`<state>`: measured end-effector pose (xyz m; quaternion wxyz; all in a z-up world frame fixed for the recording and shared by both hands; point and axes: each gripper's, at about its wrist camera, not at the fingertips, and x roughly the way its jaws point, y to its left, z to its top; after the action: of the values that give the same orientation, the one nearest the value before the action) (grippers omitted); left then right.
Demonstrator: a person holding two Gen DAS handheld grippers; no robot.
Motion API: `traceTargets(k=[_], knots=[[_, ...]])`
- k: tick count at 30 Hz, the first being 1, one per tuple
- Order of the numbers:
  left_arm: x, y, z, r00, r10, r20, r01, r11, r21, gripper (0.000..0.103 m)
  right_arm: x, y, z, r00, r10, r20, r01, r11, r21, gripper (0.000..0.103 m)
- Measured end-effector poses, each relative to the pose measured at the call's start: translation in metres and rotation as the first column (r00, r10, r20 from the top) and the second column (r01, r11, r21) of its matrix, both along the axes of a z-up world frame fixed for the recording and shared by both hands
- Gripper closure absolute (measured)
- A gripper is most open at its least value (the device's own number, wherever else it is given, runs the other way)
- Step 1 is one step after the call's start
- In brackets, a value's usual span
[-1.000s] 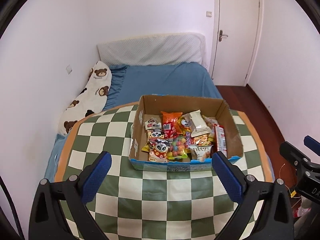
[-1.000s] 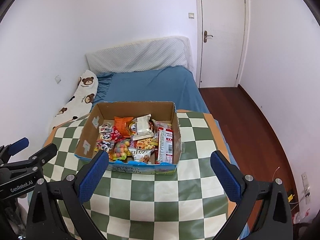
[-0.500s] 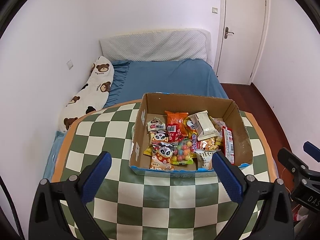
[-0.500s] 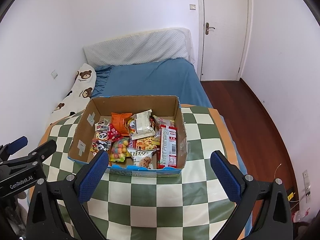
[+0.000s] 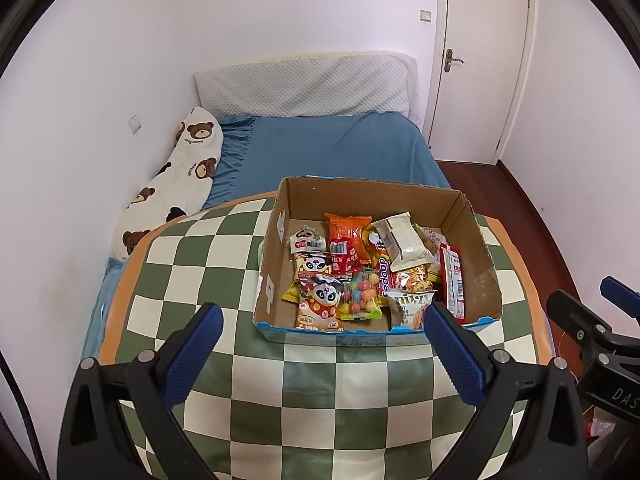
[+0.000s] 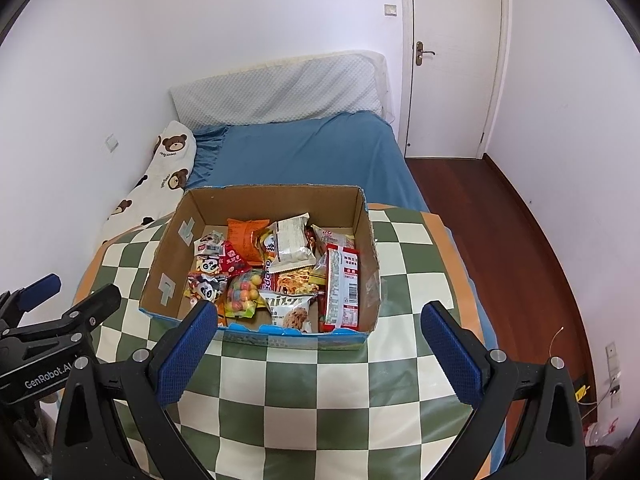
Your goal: Organize snacks
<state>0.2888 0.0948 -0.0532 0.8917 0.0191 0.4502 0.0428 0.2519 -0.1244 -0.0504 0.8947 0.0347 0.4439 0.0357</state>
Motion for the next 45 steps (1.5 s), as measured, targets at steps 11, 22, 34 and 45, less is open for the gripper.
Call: traceTargets(k=[11,22,34,45], knots=[[-0.003,0.001,0.001,1.0,0.001,0.002,-0.001,1.0,-0.001,0.0,-0.002,0.0,0.0,1.0,0.0,-0.003,0.0,1.0,-0.006,0.0],[-0.007,-0.002,0.005,1.0,-0.011,0.01,0.011,1.0,0.002,0.0,-0.004,-0.001,0.003,1.0,-0.001,0.004,0.001,1.0,-0.014,0.0],[-0.011,-0.006,0.009,1.0,-0.015,0.014,0.015,1.0,-0.003,0.0,-0.006,-0.005,0.008,1.0,-0.014,0.011,0.014,1.0,-0.015,0.0],[-0.012,-0.008,0.012,1.0,-0.013,0.019,0.013,1.0,-0.002,0.0,-0.006,-0.008,0.007,1.0,-0.02,0.006,0.02,1.0,-0.013,0.0]])
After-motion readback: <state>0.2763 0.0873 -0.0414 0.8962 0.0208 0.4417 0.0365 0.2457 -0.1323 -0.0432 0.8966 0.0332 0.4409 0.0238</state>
